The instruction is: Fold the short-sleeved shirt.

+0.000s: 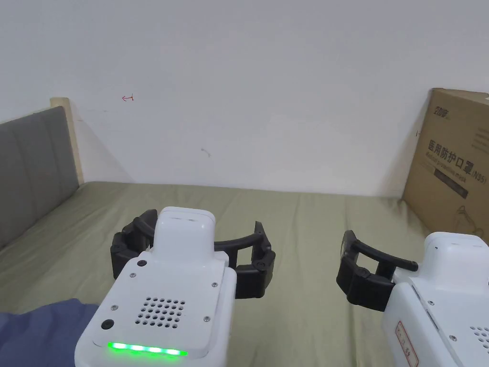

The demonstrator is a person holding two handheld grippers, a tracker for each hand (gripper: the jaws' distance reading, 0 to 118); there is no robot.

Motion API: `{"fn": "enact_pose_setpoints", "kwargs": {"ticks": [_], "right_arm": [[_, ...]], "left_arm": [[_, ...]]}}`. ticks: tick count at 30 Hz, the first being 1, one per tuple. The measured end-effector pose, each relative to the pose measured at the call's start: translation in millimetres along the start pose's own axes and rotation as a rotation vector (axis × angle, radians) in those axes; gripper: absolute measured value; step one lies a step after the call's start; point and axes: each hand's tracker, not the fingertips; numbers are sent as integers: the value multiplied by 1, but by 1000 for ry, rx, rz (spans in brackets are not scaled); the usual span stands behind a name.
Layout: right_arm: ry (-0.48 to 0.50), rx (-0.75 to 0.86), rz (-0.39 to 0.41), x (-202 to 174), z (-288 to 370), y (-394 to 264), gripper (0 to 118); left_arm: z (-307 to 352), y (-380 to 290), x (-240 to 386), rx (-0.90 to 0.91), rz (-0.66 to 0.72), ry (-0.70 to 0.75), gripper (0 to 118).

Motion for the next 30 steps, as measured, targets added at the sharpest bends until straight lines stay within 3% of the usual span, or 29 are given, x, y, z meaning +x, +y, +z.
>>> {"fn": "enact_pose_setpoints", "kwargs": {"ticks": [17,30], "right_arm": [[7,3,17,-2,-2,1,118],[12,22,24,-2,-1,0,118]], "left_arm": [[-8,5,-9,-48,88,22,118],[-3,5,-6,12,40,14,118]]}}
